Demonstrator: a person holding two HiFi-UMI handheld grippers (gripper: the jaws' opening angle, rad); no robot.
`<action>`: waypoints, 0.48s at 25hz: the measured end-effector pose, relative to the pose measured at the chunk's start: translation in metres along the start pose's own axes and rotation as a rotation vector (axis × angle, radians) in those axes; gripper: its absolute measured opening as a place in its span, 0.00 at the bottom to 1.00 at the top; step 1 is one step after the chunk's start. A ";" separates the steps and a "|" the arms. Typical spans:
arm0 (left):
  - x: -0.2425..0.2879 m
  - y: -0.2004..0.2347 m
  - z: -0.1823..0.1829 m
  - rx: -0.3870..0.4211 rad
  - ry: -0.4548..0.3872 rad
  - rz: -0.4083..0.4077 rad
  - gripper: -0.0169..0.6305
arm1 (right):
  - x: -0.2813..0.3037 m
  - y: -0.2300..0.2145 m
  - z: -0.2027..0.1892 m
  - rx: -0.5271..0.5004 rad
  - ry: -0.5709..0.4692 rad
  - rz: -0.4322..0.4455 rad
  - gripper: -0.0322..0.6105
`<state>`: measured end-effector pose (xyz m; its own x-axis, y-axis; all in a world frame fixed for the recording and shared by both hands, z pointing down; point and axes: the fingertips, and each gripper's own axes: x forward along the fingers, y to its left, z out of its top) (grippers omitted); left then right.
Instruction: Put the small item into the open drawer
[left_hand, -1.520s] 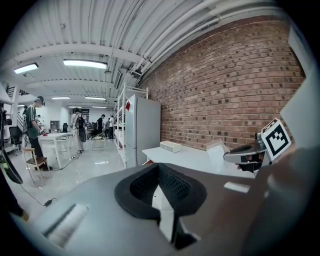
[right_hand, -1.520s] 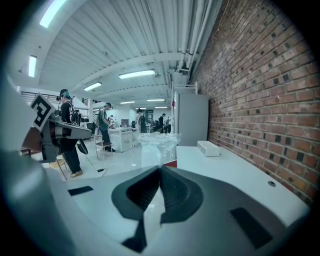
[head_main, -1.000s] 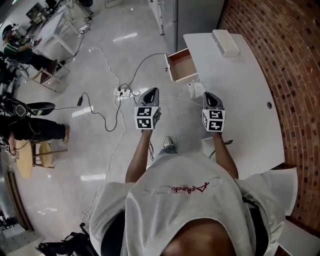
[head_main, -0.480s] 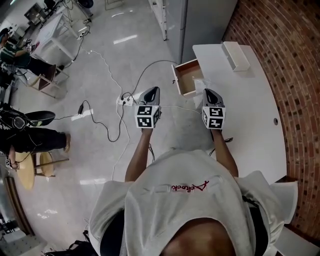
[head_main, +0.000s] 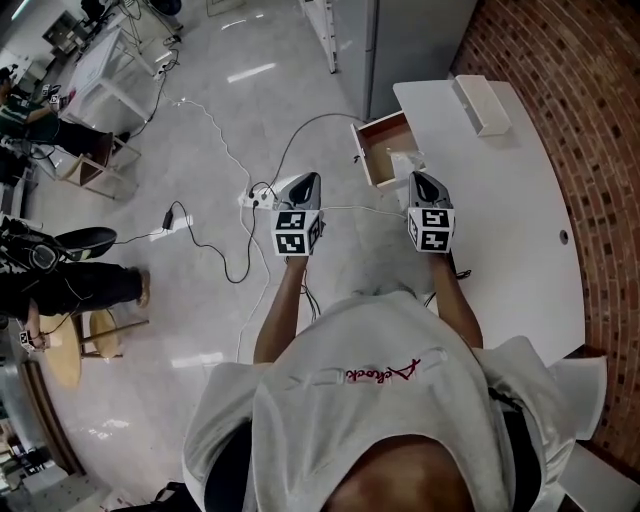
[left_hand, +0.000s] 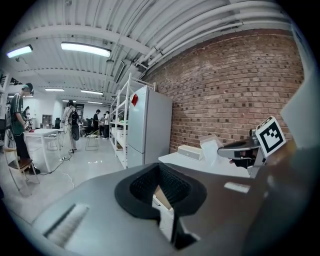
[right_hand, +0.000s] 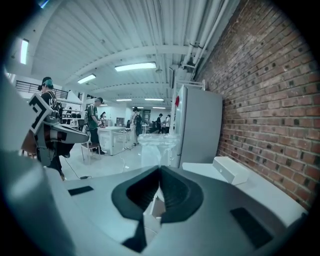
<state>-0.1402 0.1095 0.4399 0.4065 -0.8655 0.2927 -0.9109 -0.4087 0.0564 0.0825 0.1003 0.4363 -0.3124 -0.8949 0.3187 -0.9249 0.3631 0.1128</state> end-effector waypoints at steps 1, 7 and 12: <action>0.001 -0.002 -0.002 0.001 0.004 -0.006 0.04 | -0.001 -0.001 -0.003 0.001 0.007 -0.003 0.07; 0.019 -0.009 -0.011 -0.002 0.023 -0.025 0.04 | 0.007 -0.009 -0.017 -0.001 0.035 -0.007 0.07; 0.051 0.007 -0.011 -0.010 0.039 -0.010 0.04 | 0.043 -0.022 -0.014 0.005 0.038 0.002 0.07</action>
<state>-0.1264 0.0658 0.4655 0.4124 -0.8495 0.3290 -0.9076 -0.4141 0.0685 0.0929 0.0572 0.4608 -0.3061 -0.8836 0.3545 -0.9253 0.3636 0.1074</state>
